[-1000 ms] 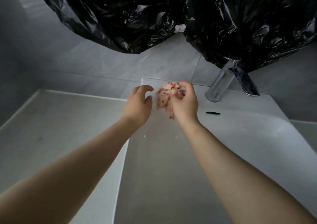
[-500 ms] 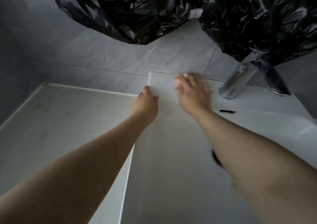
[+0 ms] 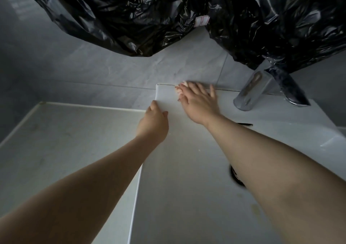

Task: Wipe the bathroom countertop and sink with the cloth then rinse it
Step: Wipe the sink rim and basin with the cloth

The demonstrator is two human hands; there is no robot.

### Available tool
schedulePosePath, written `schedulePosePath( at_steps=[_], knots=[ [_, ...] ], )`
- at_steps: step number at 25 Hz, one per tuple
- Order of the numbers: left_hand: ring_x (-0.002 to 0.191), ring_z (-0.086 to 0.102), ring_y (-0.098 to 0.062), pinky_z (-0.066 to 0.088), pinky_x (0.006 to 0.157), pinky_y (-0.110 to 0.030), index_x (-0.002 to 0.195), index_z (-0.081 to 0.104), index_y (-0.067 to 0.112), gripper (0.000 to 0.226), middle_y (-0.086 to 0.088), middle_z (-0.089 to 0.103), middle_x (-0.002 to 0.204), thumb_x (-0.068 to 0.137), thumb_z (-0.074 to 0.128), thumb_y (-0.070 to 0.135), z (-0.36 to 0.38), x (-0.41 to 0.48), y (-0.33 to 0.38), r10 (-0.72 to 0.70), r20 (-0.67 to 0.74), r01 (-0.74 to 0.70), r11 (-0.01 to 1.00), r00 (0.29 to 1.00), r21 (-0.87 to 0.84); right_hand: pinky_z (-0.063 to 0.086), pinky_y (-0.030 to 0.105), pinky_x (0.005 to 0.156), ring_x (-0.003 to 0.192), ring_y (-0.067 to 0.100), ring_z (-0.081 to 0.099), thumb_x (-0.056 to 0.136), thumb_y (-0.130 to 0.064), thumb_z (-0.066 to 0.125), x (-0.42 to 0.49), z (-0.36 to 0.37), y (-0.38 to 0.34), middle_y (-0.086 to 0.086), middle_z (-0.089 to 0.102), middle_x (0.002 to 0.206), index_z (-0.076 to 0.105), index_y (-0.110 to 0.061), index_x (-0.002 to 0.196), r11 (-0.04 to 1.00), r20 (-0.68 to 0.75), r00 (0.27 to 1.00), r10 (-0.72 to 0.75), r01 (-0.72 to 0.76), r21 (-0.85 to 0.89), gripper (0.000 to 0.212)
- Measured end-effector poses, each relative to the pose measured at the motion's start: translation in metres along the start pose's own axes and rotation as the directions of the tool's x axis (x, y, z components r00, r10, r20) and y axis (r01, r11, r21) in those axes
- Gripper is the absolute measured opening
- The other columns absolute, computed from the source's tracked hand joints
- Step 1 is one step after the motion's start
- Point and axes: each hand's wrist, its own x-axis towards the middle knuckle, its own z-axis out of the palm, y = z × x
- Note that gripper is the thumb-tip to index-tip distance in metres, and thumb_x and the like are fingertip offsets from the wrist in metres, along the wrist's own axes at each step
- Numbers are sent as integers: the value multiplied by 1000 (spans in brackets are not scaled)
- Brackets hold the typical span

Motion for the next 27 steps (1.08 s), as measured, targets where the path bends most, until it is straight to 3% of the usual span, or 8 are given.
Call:
schedulePosePath(
  at_steps=[5,8,13,17,20,21,24,27],
  knots=[
    [110,49,-40,33,76,-34,122,36,2,31,-22,49,127,98,36,23,0,2,-3,-4,-1,4,1000,1000,-7,11,37,114,138,26,25,98,-25,23,-15,-7,53,9,39,144,42,-13,139,975,-154,973,171,-189,-113,47],
    [110,49,-40,33,77,-34,121,37,2,31,-22,49,126,98,36,23,2,3,-2,-3,-5,3,1000,1000,-10,15,35,110,134,26,29,93,-15,23,-13,-4,46,9,39,142,45,-12,136,952,-139,942,305,-303,35,49],
    [108,49,-41,32,74,-33,124,35,2,33,-21,48,127,98,34,23,2,2,-2,9,-15,-9,1000,1000,23,21,37,108,135,23,37,93,-25,35,-48,6,21,0,49,141,55,-23,130,988,-187,981,-56,81,130,42],
    [104,50,-41,33,71,-40,124,35,2,32,-17,39,129,99,29,22,6,-6,2,90,-69,-75,980,994,186,43,46,97,122,32,52,86,-20,33,-88,7,94,11,59,128,59,-11,125,995,-394,917,-67,89,38,48],
    [101,46,-38,32,70,-39,115,40,3,24,-15,35,127,98,32,18,9,-7,2,161,-93,-131,955,982,266,35,39,100,114,37,54,82,-6,38,-97,27,82,17,62,121,64,-2,116,989,-547,831,100,-23,145,43],
    [104,45,-37,33,73,-41,114,41,3,23,-14,36,127,98,33,17,10,-7,0,172,-102,-137,950,980,281,34,38,102,114,35,53,82,-3,39,-96,28,70,17,63,119,65,-2,114,977,-551,827,110,12,214,41],
    [118,34,-32,32,95,-40,120,45,7,27,-12,37,130,93,39,8,13,-7,-2,279,-112,-229,915,954,333,32,29,110,112,26,51,86,1,40,-100,21,65,15,66,113,68,0,109,934,-501,851,-156,292,206,36],
    [131,30,-26,20,107,-39,127,48,10,35,-8,43,135,93,41,13,18,-10,-3,462,-28,-408,810,887,421,30,15,105,102,25,59,83,6,46,-124,13,83,11,70,106,72,-2,100,931,-417,895,-156,274,239,32]
  ],
)
